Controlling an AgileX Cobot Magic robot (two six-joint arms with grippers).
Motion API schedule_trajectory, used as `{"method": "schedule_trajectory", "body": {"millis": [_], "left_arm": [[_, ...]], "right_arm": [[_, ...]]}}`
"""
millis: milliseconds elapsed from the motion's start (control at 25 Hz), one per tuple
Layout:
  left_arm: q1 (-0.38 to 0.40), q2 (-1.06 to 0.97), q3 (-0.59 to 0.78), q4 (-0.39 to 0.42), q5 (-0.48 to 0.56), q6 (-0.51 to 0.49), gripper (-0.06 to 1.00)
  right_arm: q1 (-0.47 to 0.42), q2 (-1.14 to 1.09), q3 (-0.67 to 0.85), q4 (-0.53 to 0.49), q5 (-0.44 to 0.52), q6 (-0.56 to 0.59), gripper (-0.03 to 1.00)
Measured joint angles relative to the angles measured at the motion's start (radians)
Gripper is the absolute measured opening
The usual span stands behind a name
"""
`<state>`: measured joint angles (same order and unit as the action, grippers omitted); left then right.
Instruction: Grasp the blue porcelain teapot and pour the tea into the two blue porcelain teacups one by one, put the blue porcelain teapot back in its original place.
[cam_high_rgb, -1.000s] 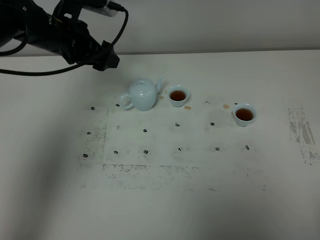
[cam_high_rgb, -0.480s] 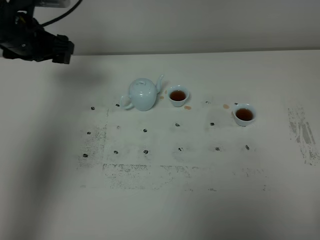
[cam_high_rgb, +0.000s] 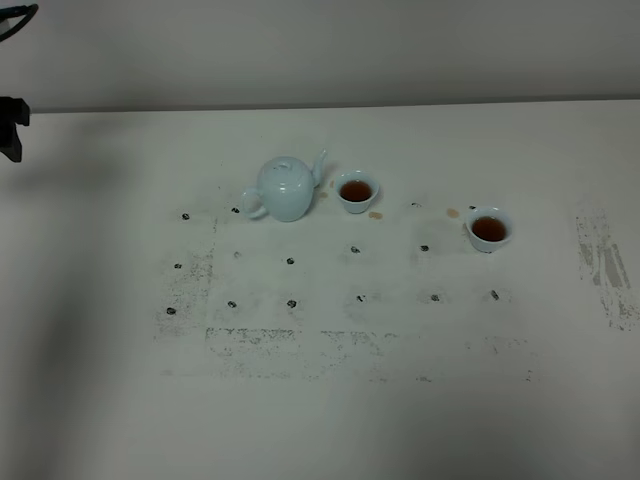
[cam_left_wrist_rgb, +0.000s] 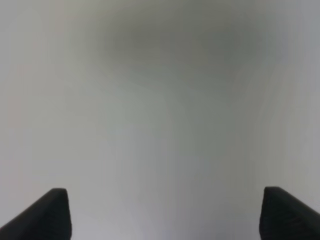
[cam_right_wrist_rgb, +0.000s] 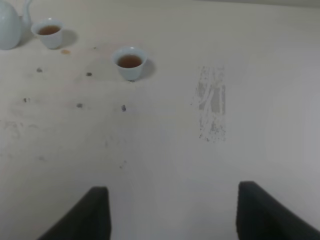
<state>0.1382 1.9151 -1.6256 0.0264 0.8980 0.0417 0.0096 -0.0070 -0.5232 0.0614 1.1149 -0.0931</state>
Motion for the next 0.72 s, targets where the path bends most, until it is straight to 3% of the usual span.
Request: {"method": "schedule_trajectory", "body": {"millis": [240, 400, 720], "left_arm": [[0.0, -0.202, 0.142, 0.001, 0.039, -0.011, 0.07], [0.0, -0.451, 0.374, -0.004, 0.062, -0.014, 0.07], [0.0, -1.034, 0.805, -0.115, 0.06, 0.011, 0.07]], "right_arm": [[0.0, 0.0, 0.0, 0.0, 0.0, 0.0, 0.52], [0.0, 0.0, 0.0, 0.0, 0.0, 0.0, 0.52], [0.0, 0.0, 0.0, 0.0, 0.0, 0.0, 0.52]]}}
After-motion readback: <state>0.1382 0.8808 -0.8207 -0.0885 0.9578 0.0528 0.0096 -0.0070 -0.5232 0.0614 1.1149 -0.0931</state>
